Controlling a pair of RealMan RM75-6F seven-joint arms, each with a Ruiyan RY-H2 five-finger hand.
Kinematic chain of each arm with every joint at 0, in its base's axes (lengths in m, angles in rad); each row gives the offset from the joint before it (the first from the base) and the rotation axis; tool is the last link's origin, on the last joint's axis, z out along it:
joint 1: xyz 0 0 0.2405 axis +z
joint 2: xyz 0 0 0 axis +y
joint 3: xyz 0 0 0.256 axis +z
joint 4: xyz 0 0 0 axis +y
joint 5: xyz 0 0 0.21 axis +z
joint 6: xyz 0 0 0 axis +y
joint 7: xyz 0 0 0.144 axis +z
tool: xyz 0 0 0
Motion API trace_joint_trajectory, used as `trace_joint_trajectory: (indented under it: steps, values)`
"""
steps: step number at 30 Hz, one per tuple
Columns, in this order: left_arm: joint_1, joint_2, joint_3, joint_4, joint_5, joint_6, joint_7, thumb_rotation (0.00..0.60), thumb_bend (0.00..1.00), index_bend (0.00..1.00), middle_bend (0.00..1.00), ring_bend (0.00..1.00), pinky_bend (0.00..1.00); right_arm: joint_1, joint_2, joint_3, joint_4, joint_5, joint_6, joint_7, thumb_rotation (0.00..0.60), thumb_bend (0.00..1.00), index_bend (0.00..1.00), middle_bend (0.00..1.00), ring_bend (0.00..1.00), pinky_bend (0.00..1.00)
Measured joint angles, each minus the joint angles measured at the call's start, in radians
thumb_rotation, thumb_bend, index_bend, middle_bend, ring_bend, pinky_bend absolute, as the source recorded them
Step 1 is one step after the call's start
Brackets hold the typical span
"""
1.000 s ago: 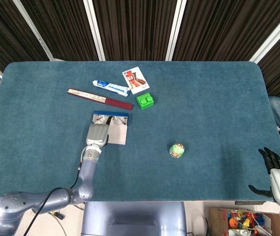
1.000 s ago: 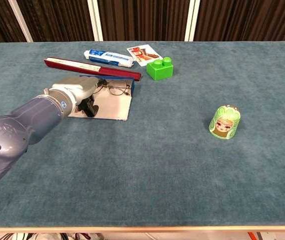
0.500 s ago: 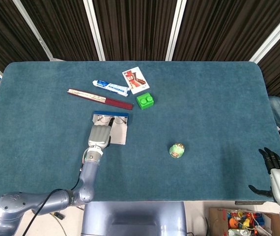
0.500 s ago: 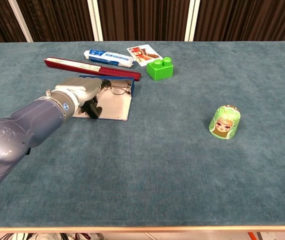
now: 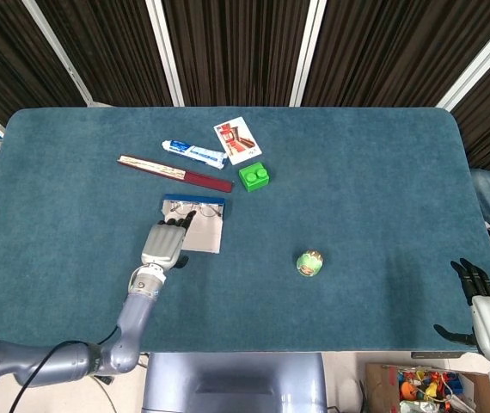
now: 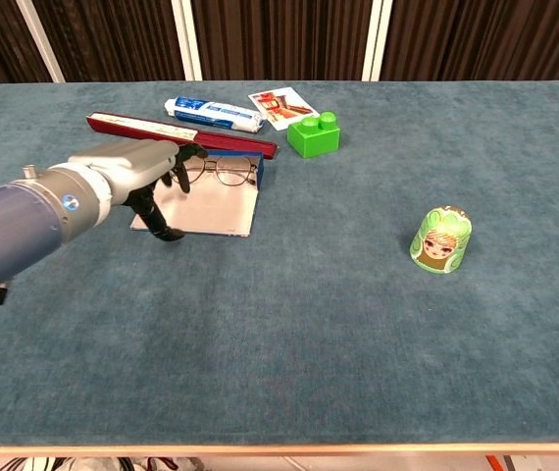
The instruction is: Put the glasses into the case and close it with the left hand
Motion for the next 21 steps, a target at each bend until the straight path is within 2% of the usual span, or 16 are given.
trace_joint_trajectory:
  steps: [4, 9, 21]
  values:
    - [0.004, 0.032, 0.02, -0.006, 0.048, -0.046, -0.035, 0.6, 0.13, 0.0, 0.11, 0.01, 0.06, 0.0, 0.001, -0.001, -0.001, 0.0, -0.002, 0.002, 0.6, 0.11, 0.0, 0.0, 0.0, 0.17]
    - [0.011, 0.043, 0.044, 0.028, 0.123, -0.06, -0.084, 0.6, 0.13, 0.01, 0.16, 0.04, 0.07, 0.001, 0.003, 0.0, -0.004, 0.007, -0.008, 0.009, 0.6, 0.12, 0.0, 0.0, 0.0, 0.17]
    - [0.001, -0.018, 0.064, 0.156, 0.208, -0.042, -0.095, 0.6, 0.14, 0.03, 0.17, 0.05, 0.08, 0.003, 0.009, 0.0, -0.013, 0.016, -0.018, 0.013, 0.6, 0.12, 0.0, 0.0, 0.0, 0.17]
